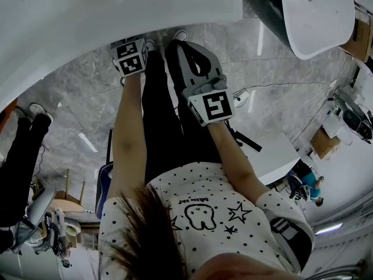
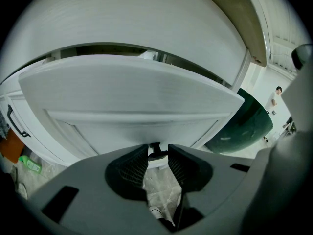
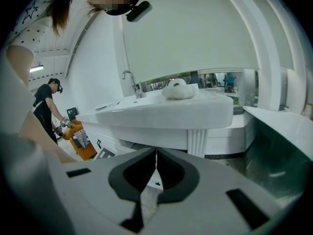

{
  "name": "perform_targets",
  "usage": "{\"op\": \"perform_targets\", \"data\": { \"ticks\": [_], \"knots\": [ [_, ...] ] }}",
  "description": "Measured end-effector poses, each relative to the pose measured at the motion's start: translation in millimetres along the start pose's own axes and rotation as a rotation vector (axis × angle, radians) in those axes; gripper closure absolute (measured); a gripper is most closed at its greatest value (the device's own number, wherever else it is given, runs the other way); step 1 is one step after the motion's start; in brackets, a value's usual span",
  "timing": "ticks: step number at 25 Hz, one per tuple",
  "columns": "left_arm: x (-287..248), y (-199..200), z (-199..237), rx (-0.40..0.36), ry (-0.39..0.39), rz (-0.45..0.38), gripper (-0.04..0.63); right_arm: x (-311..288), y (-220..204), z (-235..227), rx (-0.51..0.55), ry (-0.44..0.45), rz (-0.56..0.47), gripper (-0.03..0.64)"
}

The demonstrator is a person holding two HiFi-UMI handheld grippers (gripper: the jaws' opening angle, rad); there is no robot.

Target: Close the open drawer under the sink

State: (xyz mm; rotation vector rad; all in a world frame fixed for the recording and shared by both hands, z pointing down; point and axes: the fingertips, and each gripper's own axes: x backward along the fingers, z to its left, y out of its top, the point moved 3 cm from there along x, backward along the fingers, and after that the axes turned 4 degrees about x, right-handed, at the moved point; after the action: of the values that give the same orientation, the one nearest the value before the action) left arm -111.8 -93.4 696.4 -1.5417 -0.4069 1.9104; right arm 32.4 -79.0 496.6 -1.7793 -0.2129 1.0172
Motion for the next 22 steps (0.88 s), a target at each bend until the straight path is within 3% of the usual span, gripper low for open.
{"op": "perform_targets", "data": {
  "ticks": [22],
  "knots": [
    [-9.6,14.0,5.7,0.010,0.013,-0.014,0.466,0.3,-2.0,-0.5,-0.004,-0.003,0.007,0.601]
  ]
}}
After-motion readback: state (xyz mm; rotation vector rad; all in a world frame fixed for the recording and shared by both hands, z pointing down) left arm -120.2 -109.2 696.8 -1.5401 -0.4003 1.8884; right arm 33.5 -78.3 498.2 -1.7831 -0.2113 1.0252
